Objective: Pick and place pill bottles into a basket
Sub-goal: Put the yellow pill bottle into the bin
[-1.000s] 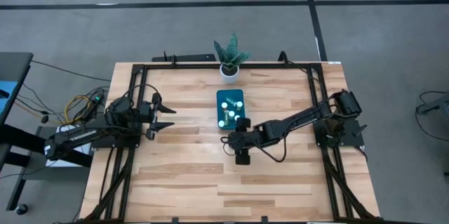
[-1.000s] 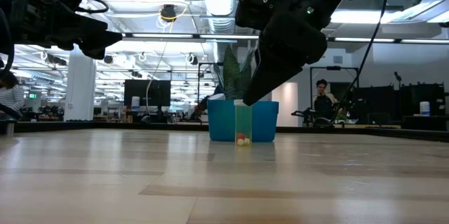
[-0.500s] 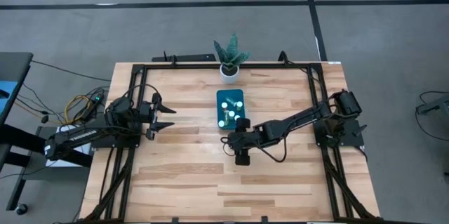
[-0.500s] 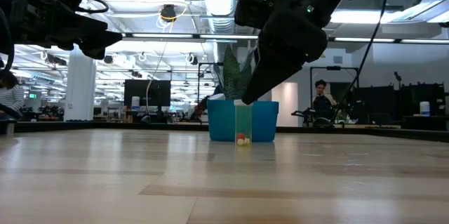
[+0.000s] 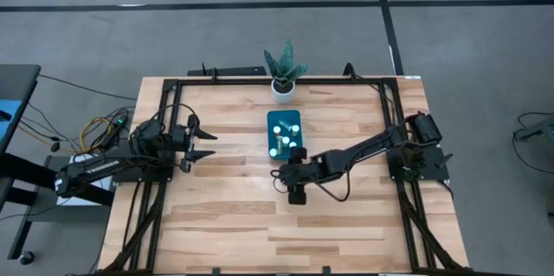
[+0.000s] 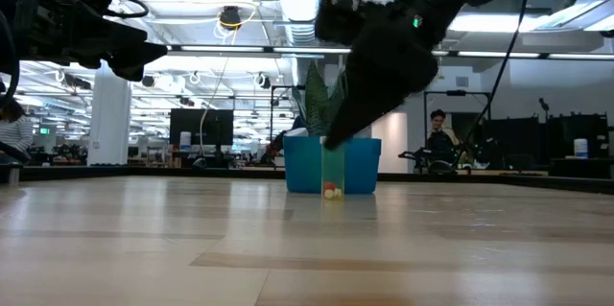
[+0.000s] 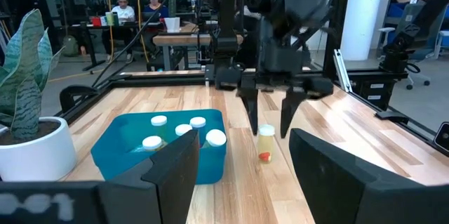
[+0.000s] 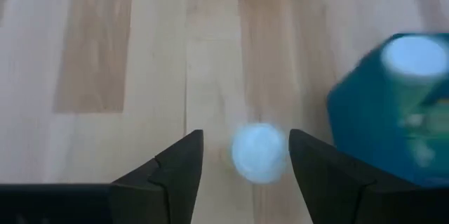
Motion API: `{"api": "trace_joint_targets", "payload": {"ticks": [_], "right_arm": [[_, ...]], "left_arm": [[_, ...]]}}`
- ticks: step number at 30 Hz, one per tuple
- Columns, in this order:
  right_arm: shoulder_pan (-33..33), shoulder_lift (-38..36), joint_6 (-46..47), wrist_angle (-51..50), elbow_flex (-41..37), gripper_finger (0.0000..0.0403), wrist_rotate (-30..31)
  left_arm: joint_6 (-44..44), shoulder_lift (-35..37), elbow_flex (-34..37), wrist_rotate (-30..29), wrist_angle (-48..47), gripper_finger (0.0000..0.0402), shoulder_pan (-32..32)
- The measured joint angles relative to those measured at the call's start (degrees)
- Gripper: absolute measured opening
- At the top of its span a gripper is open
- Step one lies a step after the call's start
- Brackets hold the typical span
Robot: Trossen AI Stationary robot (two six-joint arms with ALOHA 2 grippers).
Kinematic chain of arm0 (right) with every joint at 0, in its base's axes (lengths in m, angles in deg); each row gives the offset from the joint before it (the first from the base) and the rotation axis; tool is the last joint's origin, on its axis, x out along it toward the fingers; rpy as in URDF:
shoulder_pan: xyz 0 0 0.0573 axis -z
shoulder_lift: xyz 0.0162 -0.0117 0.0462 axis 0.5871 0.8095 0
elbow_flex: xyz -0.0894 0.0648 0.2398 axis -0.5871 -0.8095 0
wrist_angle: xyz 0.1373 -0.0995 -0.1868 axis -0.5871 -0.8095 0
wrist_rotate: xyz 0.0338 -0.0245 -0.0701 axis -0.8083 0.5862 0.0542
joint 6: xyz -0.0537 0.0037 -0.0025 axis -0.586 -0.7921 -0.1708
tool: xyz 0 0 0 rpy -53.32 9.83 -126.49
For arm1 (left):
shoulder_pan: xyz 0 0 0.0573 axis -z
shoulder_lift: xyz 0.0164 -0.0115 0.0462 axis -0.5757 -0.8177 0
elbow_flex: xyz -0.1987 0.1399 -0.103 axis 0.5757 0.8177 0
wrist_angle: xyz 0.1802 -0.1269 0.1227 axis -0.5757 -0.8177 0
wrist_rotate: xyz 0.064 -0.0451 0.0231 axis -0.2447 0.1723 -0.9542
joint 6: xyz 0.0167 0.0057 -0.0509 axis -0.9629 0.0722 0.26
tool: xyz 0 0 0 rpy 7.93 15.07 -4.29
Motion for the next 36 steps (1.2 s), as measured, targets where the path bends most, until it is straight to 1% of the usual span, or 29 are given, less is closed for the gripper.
{"api": "trace_joint_targets", "payload": {"ticks": [2,4,5,16,19,25,28,32,36], "right_arm": [[0.0,0.5,-0.1,0.1,-0.3,0.0202,-0.5],[-0.1,2.5,0.0,2.9,1.2,0.0202,-1.0],[-0.1,2.8,0.0,1.8,1.2,0.0202,-1.1],[0.5,2.9,0.0,1.4,1.6,0.0198,-1.3],[0.5,2.9,0.0,1.8,1.6,0.0181,-1.3],[0.7,2.9,0.0,1.9,1.6,0.0126,-1.2],[0.7,2.9,0.0,2.3,1.6,0.0105,-1.2],[0.7,2.9,0.0,2.3,1.6,0.0091,-1.2],[0.7,2.9,0.0,2.3,1.6,0.0087,-1.2]], "left_arm": [[0.0,0.0,0.0,0.0,0.0,0.0213,0.0],[0.0,0.0,0.0,0.0,0.1,0.0213,0.0],[0.0,0.0,0.0,0.0,0.1,0.0213,0.0],[0.0,0.0,0.0,0.0,0.0,0.0213,0.0],[0.0,0.0,0.0,0.0,0.0,0.0213,0.0],[0.0,0.0,0.0,0.0,0.0,0.0213,0.0],[0.0,0.0,0.0,0.0,0.0,0.0213,0.0],[0.0,0.0,0.0,0.0,0.0,0.0213,0.0],[0.0,0.0,0.0,0.0,0.0,0.0213,0.0]]}}
